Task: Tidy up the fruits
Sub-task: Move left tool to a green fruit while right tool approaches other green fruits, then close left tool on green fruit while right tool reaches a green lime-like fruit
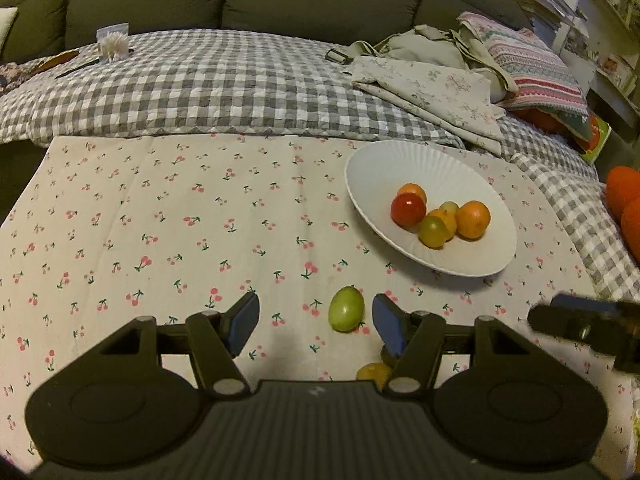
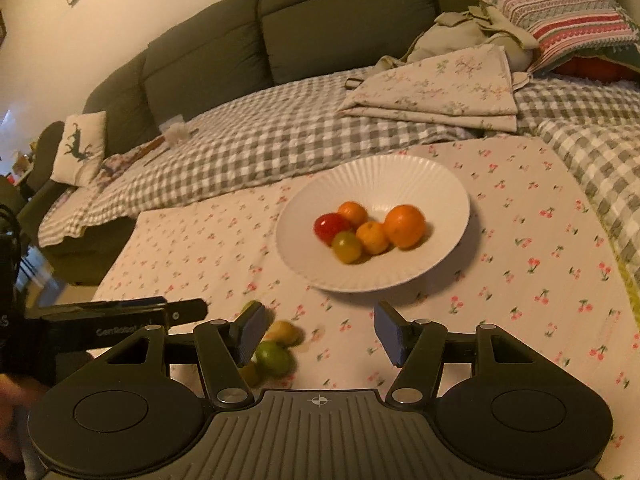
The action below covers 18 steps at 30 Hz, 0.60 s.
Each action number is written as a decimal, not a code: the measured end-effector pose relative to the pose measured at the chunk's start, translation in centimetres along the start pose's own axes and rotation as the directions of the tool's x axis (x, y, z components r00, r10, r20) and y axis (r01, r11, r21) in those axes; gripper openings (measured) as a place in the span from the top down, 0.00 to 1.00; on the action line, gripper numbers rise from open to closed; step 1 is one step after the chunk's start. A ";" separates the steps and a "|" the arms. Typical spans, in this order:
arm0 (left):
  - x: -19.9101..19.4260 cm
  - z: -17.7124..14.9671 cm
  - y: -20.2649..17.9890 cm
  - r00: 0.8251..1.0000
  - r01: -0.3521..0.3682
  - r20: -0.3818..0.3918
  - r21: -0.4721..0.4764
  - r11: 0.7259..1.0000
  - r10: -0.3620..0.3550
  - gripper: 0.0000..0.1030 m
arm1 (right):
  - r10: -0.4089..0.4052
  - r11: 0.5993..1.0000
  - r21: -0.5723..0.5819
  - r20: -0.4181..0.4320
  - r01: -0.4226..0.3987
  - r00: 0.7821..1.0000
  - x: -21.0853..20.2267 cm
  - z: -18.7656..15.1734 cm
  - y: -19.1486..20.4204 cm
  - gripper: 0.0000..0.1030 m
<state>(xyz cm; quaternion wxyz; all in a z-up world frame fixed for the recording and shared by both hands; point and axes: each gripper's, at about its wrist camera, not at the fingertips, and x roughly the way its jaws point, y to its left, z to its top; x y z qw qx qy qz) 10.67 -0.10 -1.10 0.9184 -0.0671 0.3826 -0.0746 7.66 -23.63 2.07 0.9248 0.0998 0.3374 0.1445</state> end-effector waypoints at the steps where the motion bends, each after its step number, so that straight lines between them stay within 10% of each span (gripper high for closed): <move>1: 0.2 0.0 0.0 1.000 0.000 -0.001 -0.009 1.000 0.000 0.37 | 0.004 1.000 -0.002 -0.007 -0.004 1.000 0.1 -0.2 0.2 0.42; 18: 5.6 -0.3 -1.1 0.998 0.002 -0.068 -0.033 0.999 -0.005 0.48 | -0.023 1.000 -0.015 -0.087 0.022 0.996 2.2 -2.1 0.9 0.35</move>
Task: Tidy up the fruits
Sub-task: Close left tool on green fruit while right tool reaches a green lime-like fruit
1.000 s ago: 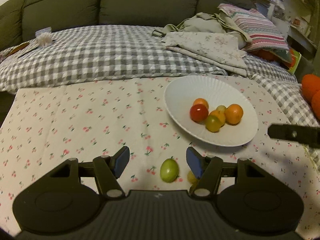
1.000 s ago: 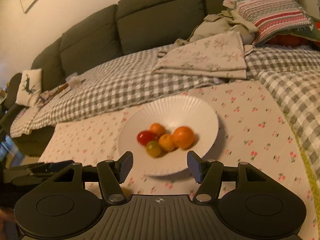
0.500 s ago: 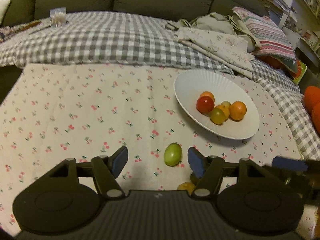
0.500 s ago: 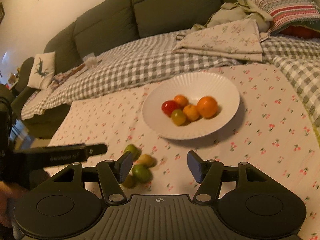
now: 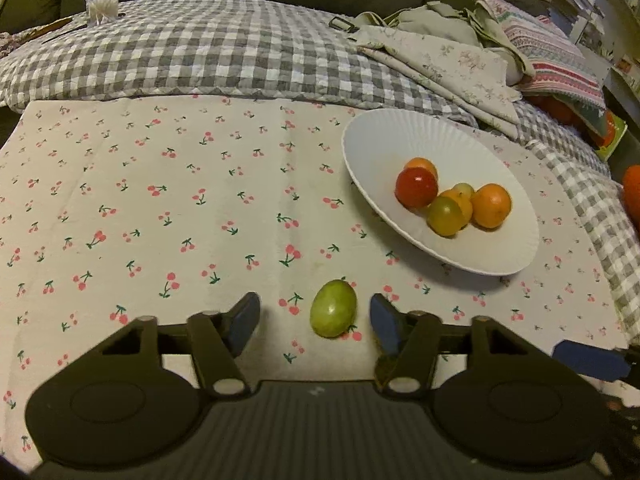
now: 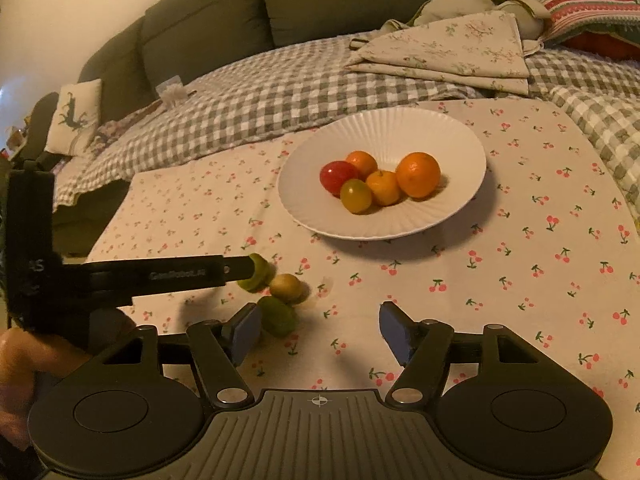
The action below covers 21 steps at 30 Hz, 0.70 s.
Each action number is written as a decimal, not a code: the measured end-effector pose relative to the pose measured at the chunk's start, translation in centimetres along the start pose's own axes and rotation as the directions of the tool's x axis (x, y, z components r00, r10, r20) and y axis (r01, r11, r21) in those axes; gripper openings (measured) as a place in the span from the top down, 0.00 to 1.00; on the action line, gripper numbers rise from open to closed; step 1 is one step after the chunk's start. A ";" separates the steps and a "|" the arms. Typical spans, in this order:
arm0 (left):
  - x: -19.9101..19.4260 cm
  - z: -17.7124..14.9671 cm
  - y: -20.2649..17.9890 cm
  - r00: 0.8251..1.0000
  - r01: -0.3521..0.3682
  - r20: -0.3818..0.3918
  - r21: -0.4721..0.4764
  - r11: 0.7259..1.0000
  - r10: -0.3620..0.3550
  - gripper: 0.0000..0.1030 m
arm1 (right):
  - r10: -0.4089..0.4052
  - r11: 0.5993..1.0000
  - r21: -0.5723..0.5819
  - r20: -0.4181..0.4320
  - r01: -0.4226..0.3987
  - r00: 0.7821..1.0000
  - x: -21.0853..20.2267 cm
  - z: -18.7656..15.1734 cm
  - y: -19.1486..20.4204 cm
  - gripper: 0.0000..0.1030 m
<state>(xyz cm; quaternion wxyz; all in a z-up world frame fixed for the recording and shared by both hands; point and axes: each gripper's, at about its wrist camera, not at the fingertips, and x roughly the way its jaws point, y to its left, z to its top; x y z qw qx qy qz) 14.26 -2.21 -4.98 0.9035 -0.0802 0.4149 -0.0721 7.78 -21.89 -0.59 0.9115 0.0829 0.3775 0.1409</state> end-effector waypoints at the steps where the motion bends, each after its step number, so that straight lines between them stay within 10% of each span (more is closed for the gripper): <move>1: 0.3 0.0 -0.1 1.000 -0.005 -0.002 0.004 1.000 0.005 0.52 | 0.002 1.000 -0.002 0.000 -0.002 1.000 0.0 0.0 0.0 0.35; 10: 1.0 -0.5 -1.9 0.999 0.025 0.021 0.119 0.993 -0.027 0.76 | -0.004 1.000 -0.011 -0.007 0.004 1.000 0.7 0.0 0.1 0.35; 21: -0.7 0.1 -0.6 0.999 -0.010 0.044 0.106 0.994 0.005 0.77 | -0.015 0.999 -0.032 -0.018 0.015 1.000 2.4 -0.3 0.3 0.36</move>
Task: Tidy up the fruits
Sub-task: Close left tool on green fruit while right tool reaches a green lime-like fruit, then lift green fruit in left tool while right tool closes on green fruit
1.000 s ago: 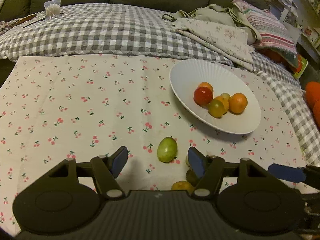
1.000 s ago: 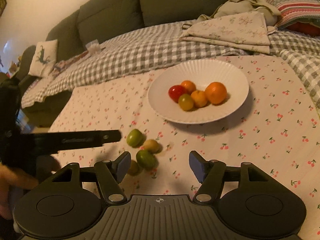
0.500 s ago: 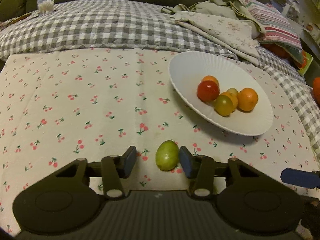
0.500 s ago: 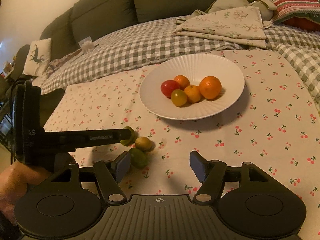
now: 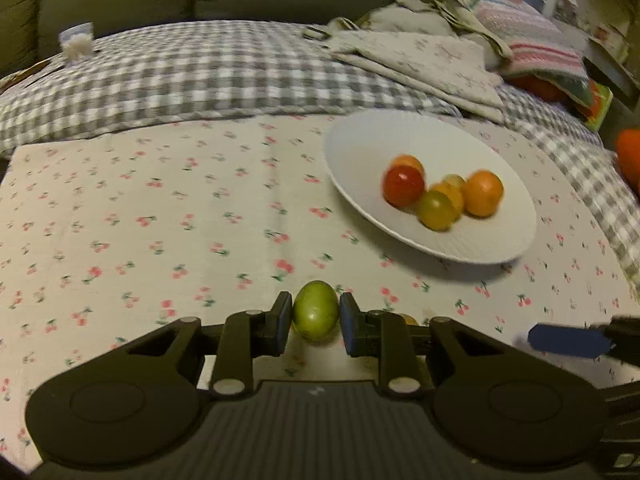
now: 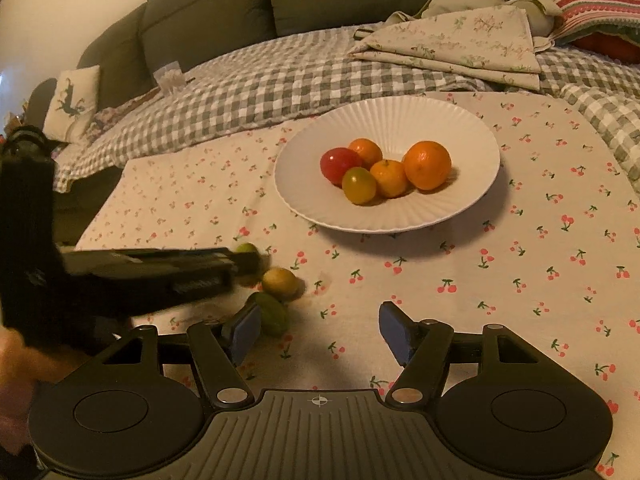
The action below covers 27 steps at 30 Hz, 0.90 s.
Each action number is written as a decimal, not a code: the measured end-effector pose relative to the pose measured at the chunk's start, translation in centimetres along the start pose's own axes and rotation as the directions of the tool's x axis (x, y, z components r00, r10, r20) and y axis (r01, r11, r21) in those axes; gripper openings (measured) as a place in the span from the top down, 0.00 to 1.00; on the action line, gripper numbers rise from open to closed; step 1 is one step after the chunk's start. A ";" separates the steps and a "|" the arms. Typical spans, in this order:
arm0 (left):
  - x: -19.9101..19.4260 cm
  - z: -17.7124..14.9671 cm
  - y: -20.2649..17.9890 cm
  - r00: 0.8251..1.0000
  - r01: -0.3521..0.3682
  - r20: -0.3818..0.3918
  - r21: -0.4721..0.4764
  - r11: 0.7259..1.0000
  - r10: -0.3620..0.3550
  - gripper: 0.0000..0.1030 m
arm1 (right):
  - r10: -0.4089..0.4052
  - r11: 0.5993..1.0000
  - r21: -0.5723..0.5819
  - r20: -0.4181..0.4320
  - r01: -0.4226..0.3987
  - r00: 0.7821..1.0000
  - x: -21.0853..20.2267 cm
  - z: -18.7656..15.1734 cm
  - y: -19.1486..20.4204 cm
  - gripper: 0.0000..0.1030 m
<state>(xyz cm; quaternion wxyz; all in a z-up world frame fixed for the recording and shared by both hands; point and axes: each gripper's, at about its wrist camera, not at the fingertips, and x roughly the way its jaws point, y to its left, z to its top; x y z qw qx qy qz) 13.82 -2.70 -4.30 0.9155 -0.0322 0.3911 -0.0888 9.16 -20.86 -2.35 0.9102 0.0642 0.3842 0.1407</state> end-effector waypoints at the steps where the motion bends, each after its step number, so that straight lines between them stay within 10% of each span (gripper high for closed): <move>1: -0.3 0.1 0.4 1.000 0.001 -0.002 -0.018 1.000 -0.001 0.77 | 0.002 1.000 -0.001 -0.003 -0.002 1.000 0.2 0.0 0.0 0.36; 27: -2.5 0.0 4.0 0.999 -0.032 -0.016 -0.131 0.991 0.030 0.77 | 0.148 0.989 0.033 -0.030 -0.147 0.989 4.9 0.1 2.0 0.65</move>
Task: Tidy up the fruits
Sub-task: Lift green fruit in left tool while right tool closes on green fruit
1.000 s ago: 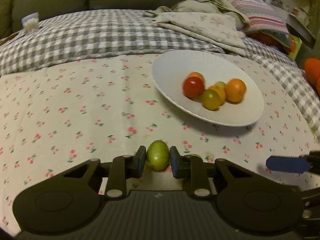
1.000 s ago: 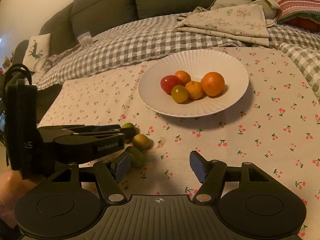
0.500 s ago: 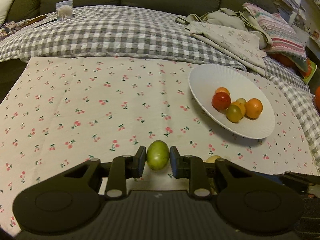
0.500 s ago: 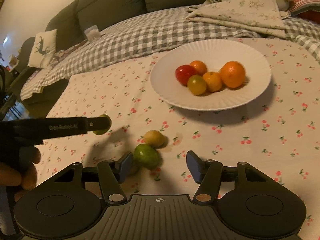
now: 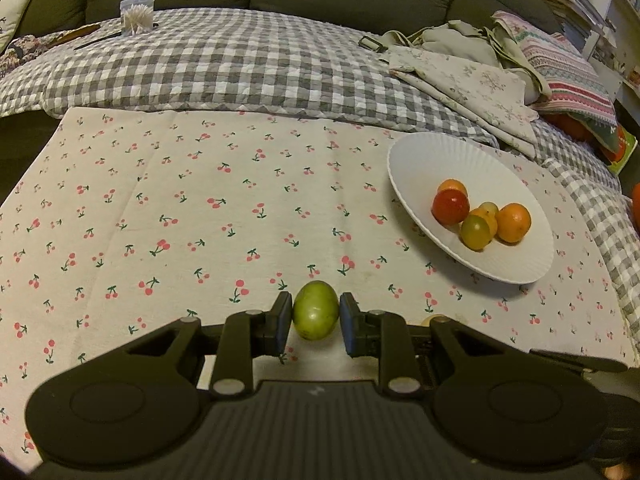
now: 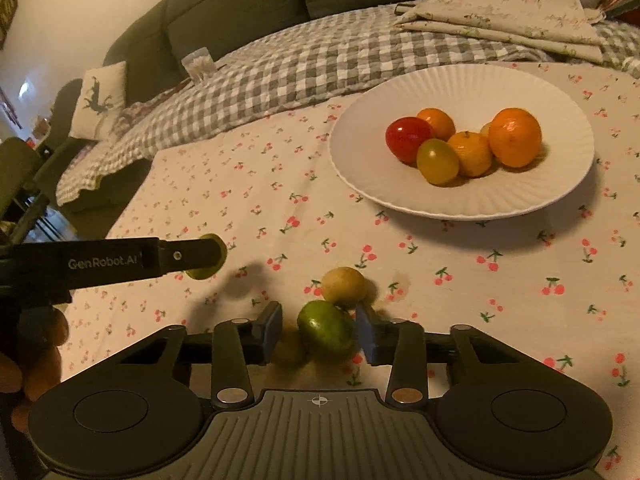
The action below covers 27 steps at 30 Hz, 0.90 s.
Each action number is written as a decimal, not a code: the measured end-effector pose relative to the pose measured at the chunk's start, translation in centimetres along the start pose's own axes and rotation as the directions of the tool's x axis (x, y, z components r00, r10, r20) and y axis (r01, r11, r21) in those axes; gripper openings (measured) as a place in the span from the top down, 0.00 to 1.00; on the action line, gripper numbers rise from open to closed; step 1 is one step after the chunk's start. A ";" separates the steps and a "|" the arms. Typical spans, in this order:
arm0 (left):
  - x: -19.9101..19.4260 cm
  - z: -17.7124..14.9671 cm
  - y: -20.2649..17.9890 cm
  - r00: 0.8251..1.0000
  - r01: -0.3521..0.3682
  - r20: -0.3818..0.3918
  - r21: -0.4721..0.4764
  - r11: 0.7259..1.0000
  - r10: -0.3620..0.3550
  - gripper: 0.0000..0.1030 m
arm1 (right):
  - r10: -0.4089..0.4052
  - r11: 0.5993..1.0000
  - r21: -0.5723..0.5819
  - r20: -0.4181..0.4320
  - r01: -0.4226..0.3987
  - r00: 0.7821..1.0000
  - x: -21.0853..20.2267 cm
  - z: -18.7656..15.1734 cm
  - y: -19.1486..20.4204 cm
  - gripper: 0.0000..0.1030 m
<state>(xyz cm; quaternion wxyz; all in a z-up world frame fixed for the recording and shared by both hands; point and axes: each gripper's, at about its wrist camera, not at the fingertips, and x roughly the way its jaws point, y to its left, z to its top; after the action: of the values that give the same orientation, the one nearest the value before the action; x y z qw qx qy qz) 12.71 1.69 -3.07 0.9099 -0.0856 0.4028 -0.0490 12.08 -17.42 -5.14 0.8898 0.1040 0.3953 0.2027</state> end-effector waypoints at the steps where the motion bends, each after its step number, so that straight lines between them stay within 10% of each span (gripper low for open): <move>1: 0.0 0.0 0.0 1.000 0.000 0.001 -0.002 1.000 0.000 0.77 | 0.012 1.000 0.016 -0.004 -0.011 1.000 0.1 0.0 -0.2 0.64; 27: -0.9 0.8 -1.1 0.998 0.038 0.043 0.001 0.999 -0.038 0.77 | -0.004 0.994 0.112 0.084 -0.005 0.996 -4.6 1.8 -1.5 0.73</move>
<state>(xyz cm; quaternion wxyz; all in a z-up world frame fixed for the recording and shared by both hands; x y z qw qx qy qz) 12.66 0.81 -1.72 0.9173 -0.0944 0.3813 -0.0644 11.02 -20.90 -1.45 0.8983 0.1624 0.3685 0.1758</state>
